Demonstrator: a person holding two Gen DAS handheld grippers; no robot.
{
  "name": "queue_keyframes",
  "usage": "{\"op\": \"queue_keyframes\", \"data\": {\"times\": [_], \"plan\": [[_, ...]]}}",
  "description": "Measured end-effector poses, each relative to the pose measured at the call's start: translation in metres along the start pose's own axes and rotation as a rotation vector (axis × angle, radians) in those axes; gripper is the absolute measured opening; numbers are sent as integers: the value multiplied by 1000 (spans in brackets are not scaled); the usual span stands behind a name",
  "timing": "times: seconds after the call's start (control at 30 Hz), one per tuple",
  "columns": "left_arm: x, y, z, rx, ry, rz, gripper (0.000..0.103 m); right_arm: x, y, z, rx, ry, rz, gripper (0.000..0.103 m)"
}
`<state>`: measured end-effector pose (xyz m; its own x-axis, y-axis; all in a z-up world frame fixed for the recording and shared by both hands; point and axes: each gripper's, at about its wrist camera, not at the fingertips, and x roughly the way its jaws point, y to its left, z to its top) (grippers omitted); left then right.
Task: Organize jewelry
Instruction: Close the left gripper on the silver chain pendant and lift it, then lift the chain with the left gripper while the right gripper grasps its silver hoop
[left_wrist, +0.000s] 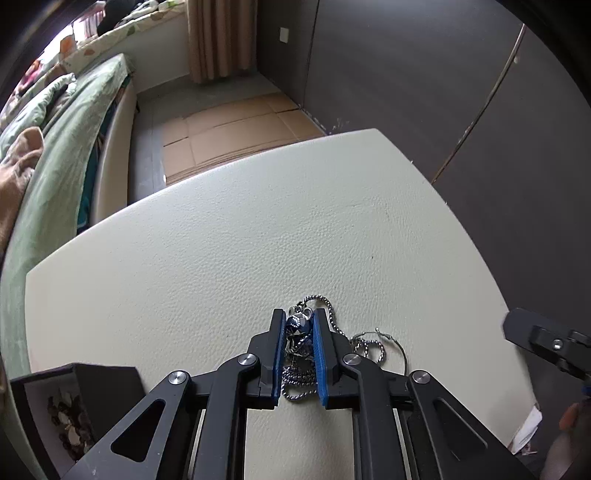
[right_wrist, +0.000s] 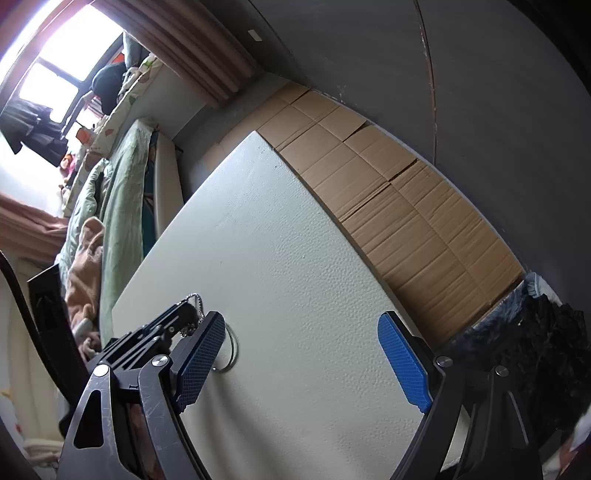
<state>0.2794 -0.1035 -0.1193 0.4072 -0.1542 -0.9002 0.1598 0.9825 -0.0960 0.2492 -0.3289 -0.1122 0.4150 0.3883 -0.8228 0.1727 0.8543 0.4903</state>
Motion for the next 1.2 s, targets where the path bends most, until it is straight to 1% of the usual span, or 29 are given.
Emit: {"op": "queue_keyframes", "data": {"times": [0.23,0.3,0.47,0.67,0.93,1.07,1.2], "plan": [[-31,6,-1,-25,-63,-41,15,4,8,0,-35,10,-6,86],[-43,8,-1,-35,-89,-59,15,4,9,0,-41,10,-2,84],[-64,11,0,-59,-140,-96,15,7,14,-2,-69,21,16,67],[-88,23,0,-93,-194,-149,15,14,28,-5,-130,31,30,52],[-131,43,6,-134,-300,-208,15,27,59,-11,-240,37,8,45],[-154,54,6,-147,-356,-222,15,38,74,-14,-302,49,-28,43],[-168,63,5,-164,-387,-236,15,47,83,-16,-335,58,-58,42]]}}
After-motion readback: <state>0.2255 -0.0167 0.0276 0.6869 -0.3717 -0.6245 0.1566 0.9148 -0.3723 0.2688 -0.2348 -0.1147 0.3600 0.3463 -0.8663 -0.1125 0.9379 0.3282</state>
